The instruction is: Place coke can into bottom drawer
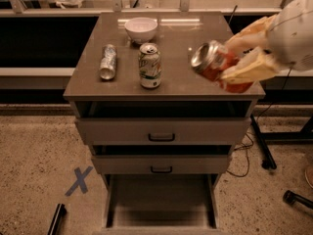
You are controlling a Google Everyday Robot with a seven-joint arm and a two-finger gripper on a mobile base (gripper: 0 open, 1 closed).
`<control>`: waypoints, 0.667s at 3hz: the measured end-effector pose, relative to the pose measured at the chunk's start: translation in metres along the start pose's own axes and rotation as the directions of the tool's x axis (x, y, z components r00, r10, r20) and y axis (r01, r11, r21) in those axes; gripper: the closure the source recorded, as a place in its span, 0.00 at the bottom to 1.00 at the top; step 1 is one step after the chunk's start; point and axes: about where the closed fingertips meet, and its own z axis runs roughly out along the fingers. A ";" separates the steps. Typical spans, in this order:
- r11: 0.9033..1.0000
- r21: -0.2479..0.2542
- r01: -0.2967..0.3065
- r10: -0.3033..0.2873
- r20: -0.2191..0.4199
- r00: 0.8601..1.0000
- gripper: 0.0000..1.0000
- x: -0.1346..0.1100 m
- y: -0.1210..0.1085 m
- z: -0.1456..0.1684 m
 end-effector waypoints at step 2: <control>0.989 -0.109 -0.098 0.091 -0.064 0.994 1.00 0.026 0.084 0.062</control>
Offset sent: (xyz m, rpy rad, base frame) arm -0.0157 0.0231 -0.0506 0.0051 0.0706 -0.0345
